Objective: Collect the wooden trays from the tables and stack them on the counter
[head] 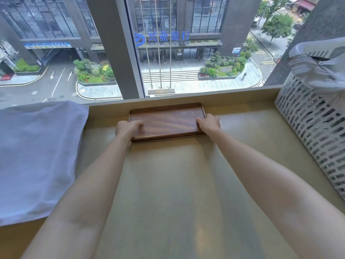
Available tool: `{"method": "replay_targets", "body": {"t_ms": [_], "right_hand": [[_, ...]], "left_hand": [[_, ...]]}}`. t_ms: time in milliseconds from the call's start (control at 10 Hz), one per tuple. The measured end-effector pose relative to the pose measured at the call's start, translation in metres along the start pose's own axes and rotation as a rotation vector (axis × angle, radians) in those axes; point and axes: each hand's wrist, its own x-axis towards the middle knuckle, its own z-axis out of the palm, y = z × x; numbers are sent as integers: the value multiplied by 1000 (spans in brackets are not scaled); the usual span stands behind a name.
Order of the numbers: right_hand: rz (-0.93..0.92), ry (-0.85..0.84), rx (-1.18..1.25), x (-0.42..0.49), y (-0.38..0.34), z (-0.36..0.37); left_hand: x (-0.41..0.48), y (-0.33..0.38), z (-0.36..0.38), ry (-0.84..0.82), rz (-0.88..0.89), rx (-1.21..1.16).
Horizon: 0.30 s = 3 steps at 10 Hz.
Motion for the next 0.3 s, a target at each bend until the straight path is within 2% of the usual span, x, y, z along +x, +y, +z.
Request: {"method": "replay_targets", "body": {"t_ms": [100, 200, 300], "right_hand": [[61, -17, -92, 1, -3, -7], [95, -74, -69, -4, -6, -11], [48, -18, -68, -14, -7, -8]], "left_hand": [[4, 0, -3, -32, -25, -48], [1, 4, -6, -75, -11, 9], [-11, 8, -7, -30, 66, 109]]}}
